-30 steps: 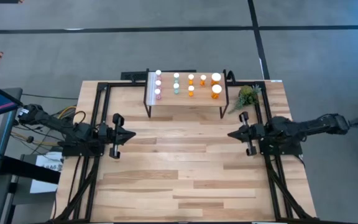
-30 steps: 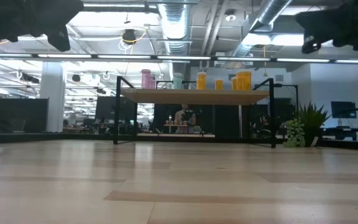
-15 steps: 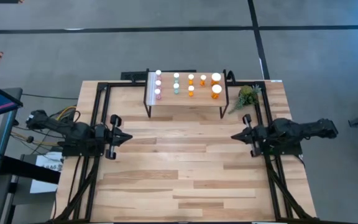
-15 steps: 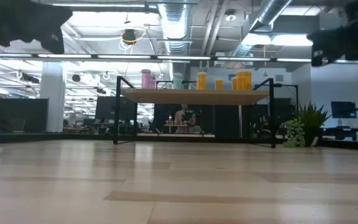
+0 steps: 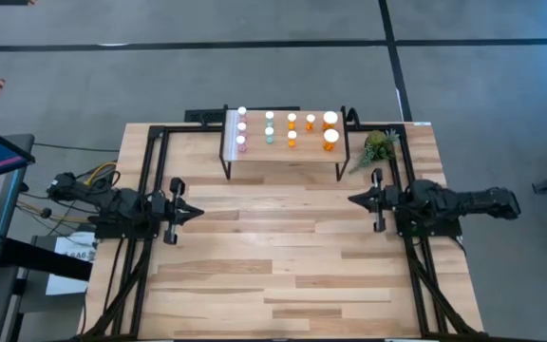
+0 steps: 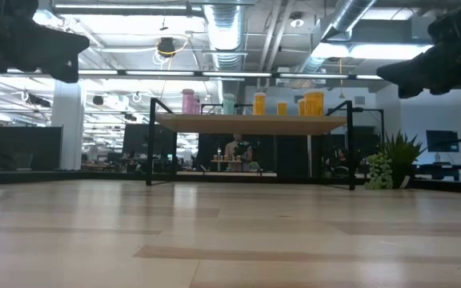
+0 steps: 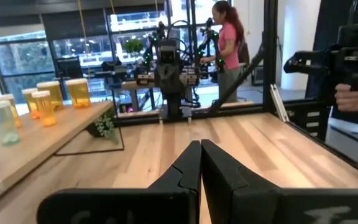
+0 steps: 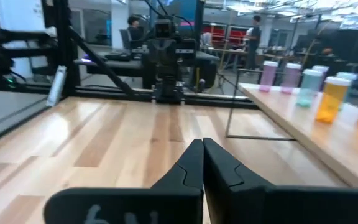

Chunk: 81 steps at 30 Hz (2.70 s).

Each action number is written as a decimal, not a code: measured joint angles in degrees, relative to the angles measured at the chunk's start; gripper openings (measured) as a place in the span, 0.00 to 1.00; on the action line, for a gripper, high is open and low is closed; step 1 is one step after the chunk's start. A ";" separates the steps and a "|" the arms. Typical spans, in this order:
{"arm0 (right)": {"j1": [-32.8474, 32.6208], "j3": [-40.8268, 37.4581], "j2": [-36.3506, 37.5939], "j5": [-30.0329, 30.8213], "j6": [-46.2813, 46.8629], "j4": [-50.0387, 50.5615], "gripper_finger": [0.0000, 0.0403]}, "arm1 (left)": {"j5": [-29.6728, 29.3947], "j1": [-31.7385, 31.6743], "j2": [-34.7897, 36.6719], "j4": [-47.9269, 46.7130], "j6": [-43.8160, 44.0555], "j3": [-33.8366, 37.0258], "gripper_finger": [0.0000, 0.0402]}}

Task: Pick and place medicine bottles onto shelf by color
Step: Return to Home Position

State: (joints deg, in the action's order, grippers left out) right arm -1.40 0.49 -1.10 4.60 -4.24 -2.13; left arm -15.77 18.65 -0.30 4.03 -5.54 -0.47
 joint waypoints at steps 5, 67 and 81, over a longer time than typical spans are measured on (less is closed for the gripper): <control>1.57 -0.04 0.00 -0.02 -1.86 -0.15 0.08 | -2.13 0.00 -0.11 0.34 -3.06 0.02 0.00; 1.98 -0.19 0.00 -0.04 -4.38 -0.07 0.09 | -4.11 -0.02 -0.43 0.57 -6.45 0.09 0.00; 1.98 -0.19 -0.02 -0.04 -4.34 -0.07 0.09 | -4.09 0.00 -0.43 0.57 -6.45 0.09 0.00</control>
State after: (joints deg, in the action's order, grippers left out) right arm 0.58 0.30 -1.13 4.56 -8.58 -2.20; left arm -19.86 18.65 -0.73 4.60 -11.99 -0.38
